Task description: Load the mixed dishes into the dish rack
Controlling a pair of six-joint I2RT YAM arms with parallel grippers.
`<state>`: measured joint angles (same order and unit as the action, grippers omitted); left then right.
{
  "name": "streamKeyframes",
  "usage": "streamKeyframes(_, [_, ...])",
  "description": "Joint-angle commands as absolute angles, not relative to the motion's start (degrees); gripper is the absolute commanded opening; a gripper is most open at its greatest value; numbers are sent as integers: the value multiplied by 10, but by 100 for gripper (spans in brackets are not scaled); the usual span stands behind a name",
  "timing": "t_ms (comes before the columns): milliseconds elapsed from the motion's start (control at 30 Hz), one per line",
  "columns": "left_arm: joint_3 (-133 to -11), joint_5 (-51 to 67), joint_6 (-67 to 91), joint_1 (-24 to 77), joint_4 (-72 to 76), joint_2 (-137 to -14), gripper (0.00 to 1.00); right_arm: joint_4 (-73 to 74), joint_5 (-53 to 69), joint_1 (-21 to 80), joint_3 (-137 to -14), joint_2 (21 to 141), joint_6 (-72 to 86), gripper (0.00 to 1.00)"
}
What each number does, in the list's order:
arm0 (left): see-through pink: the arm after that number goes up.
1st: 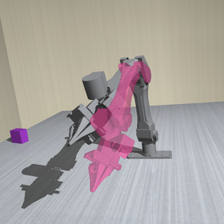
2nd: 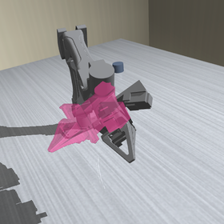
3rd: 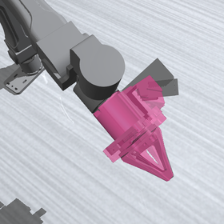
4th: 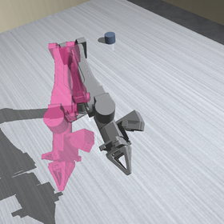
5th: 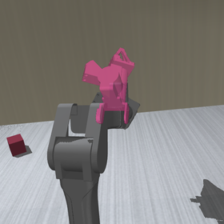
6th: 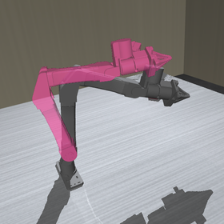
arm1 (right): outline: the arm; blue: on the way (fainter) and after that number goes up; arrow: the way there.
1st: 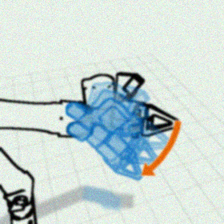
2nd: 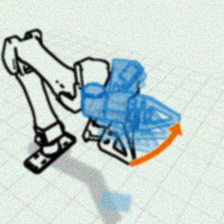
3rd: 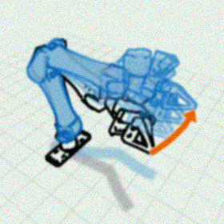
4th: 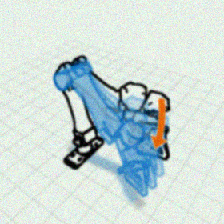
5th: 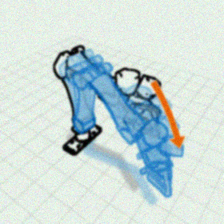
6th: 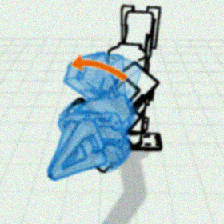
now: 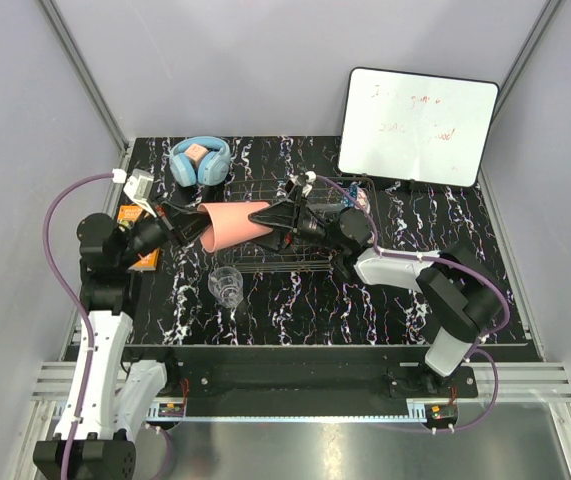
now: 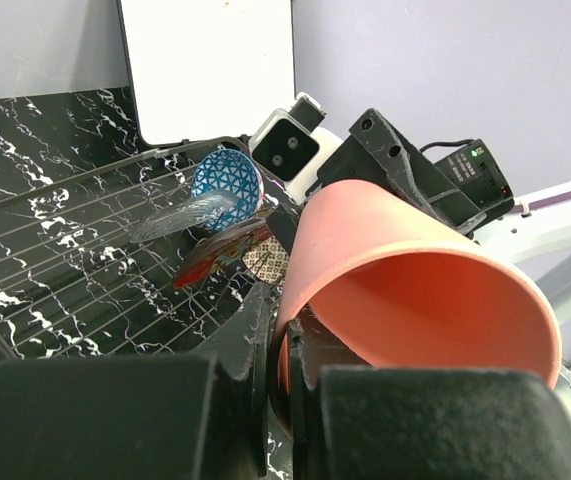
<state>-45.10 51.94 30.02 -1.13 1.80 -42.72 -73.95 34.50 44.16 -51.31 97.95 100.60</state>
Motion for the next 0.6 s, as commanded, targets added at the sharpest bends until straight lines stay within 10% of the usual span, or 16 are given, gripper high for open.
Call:
streamKeyframes(0, [-437,531,280,-13,29,-419,0,-824,354,445,-544,973,987,53])
streamKeyframes(167, [-441,541,249,-14,-19,-416,13,-746,373,442,-552,941,920,37])
streamKeyframes(200, [-453,539,226,-14,-57,-415,26,-722,376,436,-555,932,904,33])
streamKeyframes(233, [-460,539,214,-15,-74,-415,62,-663,380,432,-557,910,862,30])
streamKeyframes(333, [-515,505,154,-24,-166,-414,99,-489,389,413,-577,856,735,15])
streamKeyframes(367, [-534,484,134,-32,-217,-417,99,-430,386,410,-604,843,693,2])
streamKeyframes(567, [-696,406,45,-68,-353,-462,99,-21,288,408,-759,814,383,0])
